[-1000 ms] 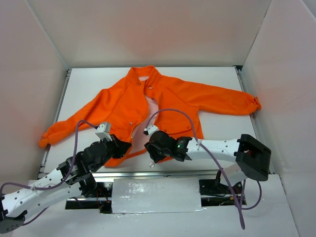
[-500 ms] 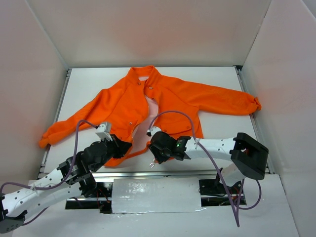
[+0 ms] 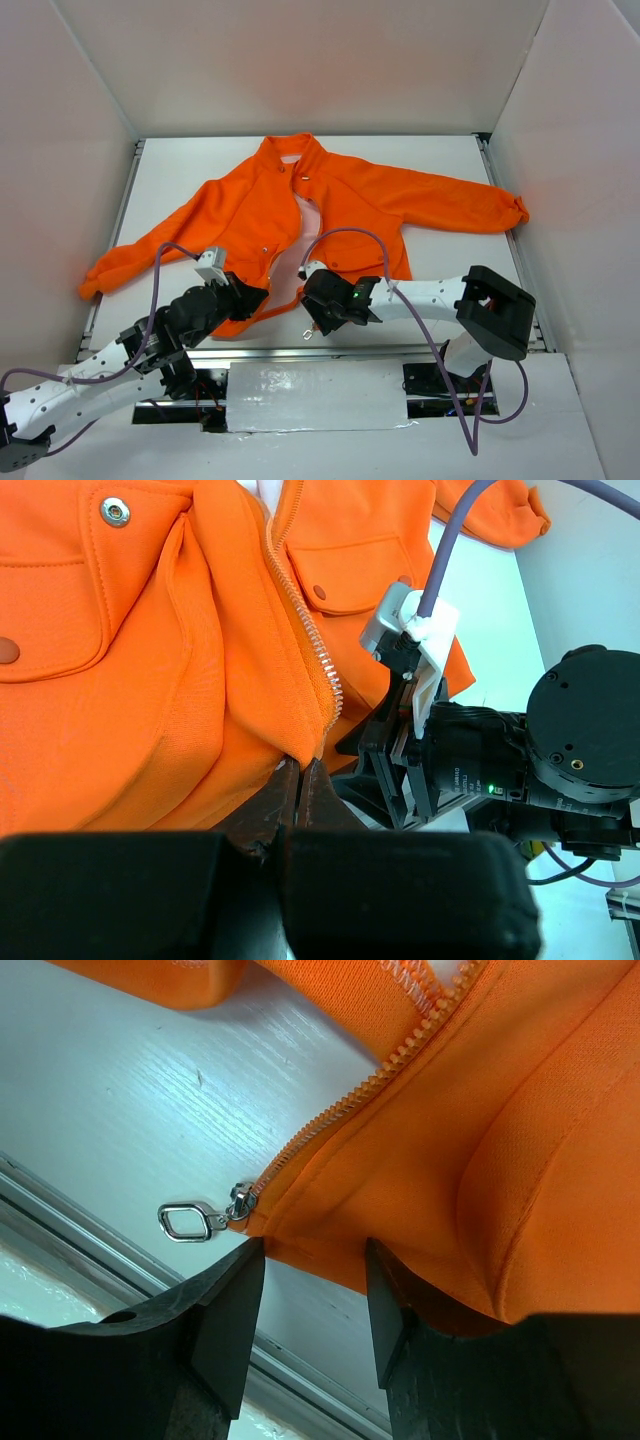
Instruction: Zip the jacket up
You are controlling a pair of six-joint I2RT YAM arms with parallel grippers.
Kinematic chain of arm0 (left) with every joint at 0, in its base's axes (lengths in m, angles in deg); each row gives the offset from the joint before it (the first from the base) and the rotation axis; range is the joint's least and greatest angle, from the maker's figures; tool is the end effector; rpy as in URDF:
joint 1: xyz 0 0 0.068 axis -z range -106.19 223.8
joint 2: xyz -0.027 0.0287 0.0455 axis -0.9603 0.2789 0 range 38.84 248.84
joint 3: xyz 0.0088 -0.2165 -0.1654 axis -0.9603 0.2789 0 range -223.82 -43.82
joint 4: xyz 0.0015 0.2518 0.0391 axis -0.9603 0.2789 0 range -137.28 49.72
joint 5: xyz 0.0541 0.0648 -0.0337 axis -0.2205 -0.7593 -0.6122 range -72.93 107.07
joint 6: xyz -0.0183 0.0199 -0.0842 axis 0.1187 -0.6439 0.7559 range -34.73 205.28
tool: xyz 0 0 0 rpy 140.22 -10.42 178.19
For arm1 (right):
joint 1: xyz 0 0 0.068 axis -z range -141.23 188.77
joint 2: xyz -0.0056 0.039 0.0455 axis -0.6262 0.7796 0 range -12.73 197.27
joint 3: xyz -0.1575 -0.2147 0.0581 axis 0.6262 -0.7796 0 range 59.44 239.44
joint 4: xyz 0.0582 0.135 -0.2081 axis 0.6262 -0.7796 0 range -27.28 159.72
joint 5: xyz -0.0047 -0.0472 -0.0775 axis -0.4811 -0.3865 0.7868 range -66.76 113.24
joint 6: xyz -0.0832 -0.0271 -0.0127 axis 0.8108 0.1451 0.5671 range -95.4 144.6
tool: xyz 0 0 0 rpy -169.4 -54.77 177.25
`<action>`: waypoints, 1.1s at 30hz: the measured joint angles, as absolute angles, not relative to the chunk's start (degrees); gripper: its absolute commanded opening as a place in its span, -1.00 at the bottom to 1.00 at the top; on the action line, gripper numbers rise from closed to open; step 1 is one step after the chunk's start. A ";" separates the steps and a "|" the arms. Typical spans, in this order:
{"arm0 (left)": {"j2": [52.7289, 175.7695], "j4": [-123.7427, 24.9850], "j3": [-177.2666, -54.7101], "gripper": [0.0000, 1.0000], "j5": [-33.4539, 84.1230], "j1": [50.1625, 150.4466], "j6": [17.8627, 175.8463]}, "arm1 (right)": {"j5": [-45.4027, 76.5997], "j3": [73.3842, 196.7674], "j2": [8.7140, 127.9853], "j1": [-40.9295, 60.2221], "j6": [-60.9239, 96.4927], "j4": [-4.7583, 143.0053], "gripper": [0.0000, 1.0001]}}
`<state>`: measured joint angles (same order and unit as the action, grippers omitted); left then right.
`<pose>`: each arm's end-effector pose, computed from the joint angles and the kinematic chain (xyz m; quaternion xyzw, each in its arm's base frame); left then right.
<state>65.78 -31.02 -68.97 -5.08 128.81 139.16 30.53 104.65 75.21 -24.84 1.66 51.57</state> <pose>0.1185 -0.1175 0.2401 -0.1051 0.7952 -0.3787 0.4617 0.1422 0.2642 0.1269 -0.3207 0.9113 0.1271 0.2248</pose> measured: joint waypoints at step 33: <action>66.09 -31.88 -68.94 -1.00 -4.05 128.81 139.12 | 35.27 110.12 81.77 -27.44 -1.29 51.65 -0.41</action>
<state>66.09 -31.88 -68.94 -4.05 128.81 139.12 35.27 110.12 81.77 -27.44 -1.29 51.65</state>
